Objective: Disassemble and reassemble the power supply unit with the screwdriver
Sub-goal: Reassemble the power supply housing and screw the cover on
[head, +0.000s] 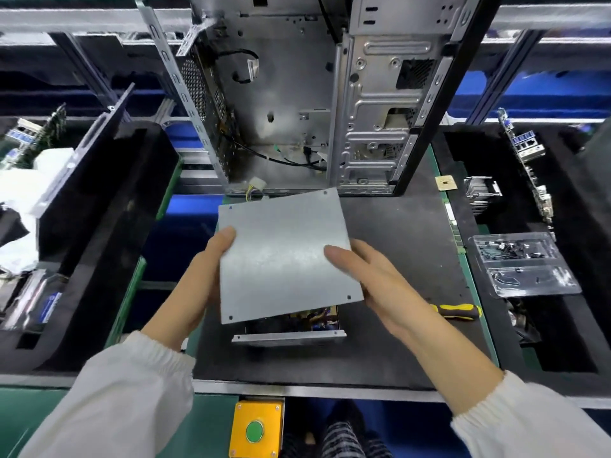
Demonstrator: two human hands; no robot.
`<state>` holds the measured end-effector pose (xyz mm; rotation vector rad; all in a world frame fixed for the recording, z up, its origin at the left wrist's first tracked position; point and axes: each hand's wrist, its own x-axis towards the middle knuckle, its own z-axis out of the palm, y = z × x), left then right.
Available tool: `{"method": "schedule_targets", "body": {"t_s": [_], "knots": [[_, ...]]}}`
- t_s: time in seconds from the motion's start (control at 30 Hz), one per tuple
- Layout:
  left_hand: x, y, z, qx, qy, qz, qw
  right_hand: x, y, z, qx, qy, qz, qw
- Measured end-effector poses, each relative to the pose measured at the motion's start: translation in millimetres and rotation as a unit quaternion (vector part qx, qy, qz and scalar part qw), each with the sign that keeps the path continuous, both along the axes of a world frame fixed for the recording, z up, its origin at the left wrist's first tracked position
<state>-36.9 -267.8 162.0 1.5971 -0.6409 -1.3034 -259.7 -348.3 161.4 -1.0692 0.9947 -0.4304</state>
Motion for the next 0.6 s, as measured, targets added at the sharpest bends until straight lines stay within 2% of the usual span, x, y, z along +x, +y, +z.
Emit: {"method": "schedule_targets", "body": {"t_s": [0.2,0.4,0.5,0.6], "knots": [[-3,0,-7,0.052,-0.04,-0.025,0.998,-18,9,-20,-0.004,0.024,-0.014,1.0],[2,-3,-11,0.044,-0.062,0.0,0.997,-16,21,-29,0.009,-0.007,-0.028,1.0],[7,-1,-12,0.055,-0.086,-0.01,0.995,-15,21,-31,0.008,0.001,-0.029,1.0],[7,9,-18,0.07,-0.074,-0.027,0.994,-15,24,-35,0.012,0.015,-0.019,1.0]]}}
